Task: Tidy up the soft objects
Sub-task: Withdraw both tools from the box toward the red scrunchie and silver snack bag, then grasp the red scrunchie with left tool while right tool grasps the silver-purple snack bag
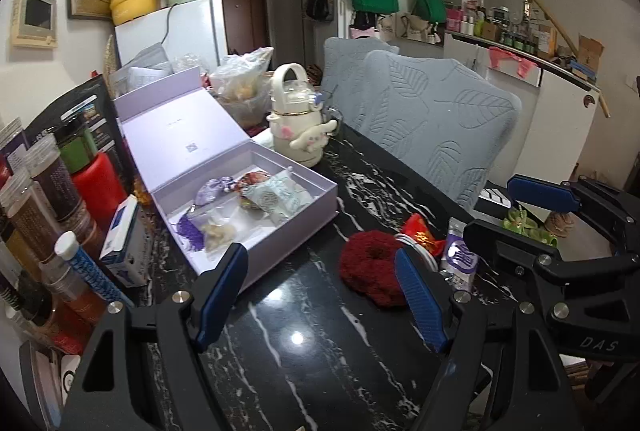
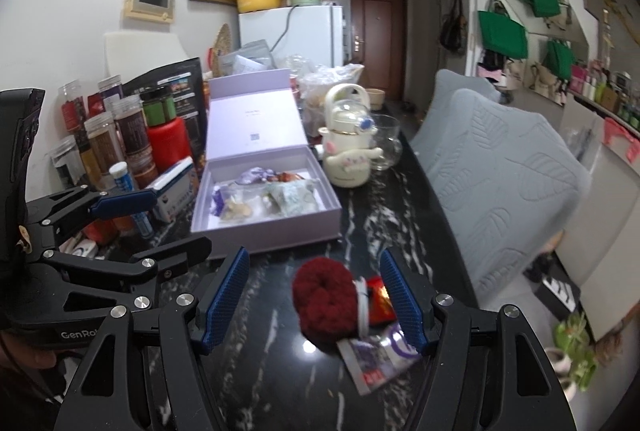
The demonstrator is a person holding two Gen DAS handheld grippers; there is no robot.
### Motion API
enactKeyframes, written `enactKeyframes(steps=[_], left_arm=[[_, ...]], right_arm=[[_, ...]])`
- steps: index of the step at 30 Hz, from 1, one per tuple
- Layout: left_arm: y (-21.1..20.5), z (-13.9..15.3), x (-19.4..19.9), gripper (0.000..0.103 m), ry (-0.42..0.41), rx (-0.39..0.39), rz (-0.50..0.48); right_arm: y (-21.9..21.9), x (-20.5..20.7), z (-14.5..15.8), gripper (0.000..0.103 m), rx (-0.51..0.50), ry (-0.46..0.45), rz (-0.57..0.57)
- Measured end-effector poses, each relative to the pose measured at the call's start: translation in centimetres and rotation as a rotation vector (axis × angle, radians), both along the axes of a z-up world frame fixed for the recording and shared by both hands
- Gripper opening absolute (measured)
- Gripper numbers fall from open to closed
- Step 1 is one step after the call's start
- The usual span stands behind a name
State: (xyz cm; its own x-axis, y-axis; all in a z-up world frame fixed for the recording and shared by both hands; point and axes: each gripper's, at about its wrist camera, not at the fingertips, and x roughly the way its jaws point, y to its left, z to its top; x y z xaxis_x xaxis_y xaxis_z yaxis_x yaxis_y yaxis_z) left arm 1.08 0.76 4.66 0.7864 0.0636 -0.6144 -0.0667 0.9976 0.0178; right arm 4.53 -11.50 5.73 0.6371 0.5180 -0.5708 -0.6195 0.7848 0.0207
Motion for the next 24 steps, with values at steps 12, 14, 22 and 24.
enactKeyframes(steps=[12, 14, 22, 24], left_arm=[[-3.4, -1.5, 1.2, 0.076, 0.013, -0.022, -0.102], [-3.7, -2.0, 1.6, 0.076, 0.026, -0.026, -0.113], [-4.1, -4.4, 3.4, 0.076, 0.092, -0.042, -0.140], [-4.1, -5.0, 4.0, 0.076, 0.105, -0.045, -0.147]], right_arm=[[-4.4, -0.4, -1.6, 0.068, -0.014, 0.030, -0.113], [-5.1, -0.1, -2.1, 0.068, -0.015, 0.042, -0.132], [-6.7, 0.8, -4.3, 0.068, -0.019, 0.095, -0.193], [-7.0, 1.2, -5.0, 0.068, -0.017, 0.120, -0.201]])
